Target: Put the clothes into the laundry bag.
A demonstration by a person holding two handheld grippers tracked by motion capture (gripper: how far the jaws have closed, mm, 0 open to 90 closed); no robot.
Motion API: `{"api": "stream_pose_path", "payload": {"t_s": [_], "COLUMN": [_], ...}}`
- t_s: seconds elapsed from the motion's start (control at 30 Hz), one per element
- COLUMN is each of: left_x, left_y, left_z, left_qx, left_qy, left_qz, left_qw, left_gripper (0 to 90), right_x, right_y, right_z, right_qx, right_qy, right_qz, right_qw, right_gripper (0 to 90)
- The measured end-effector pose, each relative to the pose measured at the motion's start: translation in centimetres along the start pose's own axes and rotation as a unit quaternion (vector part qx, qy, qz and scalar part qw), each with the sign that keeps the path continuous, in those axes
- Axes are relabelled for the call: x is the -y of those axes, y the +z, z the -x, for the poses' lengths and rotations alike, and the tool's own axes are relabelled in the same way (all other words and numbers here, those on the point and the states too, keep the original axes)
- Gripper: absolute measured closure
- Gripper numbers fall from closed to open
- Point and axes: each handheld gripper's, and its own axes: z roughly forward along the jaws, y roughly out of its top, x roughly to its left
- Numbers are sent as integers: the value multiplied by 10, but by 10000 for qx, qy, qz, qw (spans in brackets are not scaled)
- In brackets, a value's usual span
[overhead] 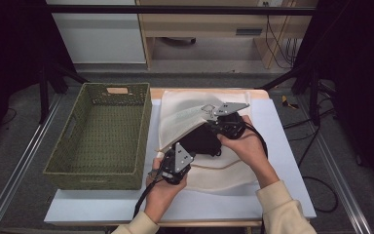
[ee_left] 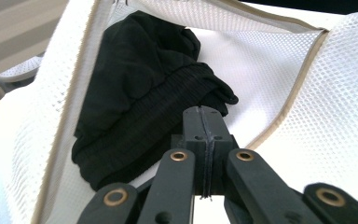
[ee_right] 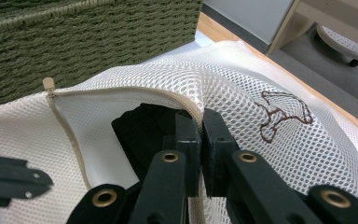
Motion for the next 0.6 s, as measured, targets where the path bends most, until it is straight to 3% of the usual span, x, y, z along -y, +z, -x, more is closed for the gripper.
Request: {"api": "stream_pose_path", "payload": {"t_s": [0.13,0.23,0.4,0.6], "left_x": [1,2,-1,-3], "left_y": [-10,-23,-35,-47], "left_z": [-4,-10,-16,-27], "left_qx": [-10,56,66,-15], "left_qy": [-69,-302,-461,-625], "left_qz": [47,144,255,380], "left_qw": [10000,9994,9986,9973], "left_gripper": [898,898,898,898], "right_x": [1,4,11,22], "right_y": [-3,-4,-4,1], "right_z": [-2,-4,-11,-22], "right_qx": [14,7,6,-95], "right_qy": [-20,-44,-132,-175], "right_qz": [-6,-18,-97,-232], "right_qw": [10000,10000,9999,9995], "right_gripper": [869,869,868,867]}}
